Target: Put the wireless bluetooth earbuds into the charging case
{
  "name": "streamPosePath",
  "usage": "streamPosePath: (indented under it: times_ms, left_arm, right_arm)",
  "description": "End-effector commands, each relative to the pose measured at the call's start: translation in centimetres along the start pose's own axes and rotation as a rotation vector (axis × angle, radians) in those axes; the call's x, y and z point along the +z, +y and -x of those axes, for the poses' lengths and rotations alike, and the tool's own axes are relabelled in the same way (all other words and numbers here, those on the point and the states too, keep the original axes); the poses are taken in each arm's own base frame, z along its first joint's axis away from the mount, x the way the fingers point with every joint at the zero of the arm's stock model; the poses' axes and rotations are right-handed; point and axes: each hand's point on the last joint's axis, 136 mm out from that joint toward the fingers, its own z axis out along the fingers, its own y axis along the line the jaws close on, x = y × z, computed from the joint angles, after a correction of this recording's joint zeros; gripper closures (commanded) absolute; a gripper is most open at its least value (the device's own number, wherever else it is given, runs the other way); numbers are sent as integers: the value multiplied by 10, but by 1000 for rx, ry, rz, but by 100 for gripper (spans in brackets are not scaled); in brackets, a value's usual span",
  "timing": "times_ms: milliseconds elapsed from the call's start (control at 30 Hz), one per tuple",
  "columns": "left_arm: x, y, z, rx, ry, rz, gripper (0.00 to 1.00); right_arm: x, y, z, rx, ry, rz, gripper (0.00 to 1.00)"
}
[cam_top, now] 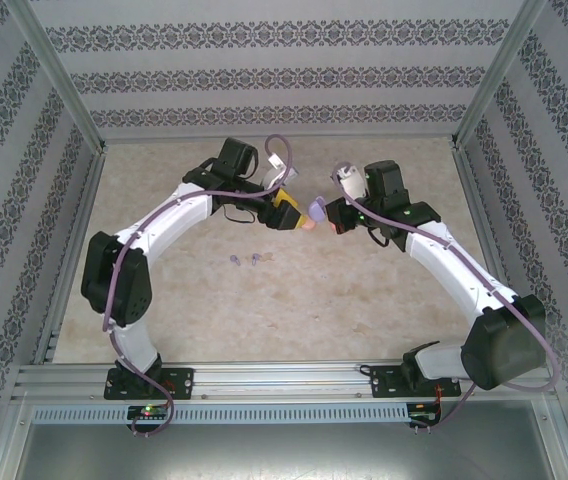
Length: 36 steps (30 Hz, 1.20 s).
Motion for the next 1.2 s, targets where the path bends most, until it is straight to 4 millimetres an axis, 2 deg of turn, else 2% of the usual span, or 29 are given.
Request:
streamPosePath:
  times_ms: [0,367,600,1167]
  left_arm:
    - [-3,-5,-5,10,40,-43,22]
    - [5,-7,-5,-15,70,-128,28]
    - [7,-8,-12,-27,87,-153,33]
    - [12,-4,-12,-41,92,-175,46]
  right_arm:
    - [1,13,8,-50,-11,25,100]
    - [13,31,7,-90,15,42,100]
    - [14,32,9,-87,14,45,100]
    - [18,37,10,-93,13,61,100]
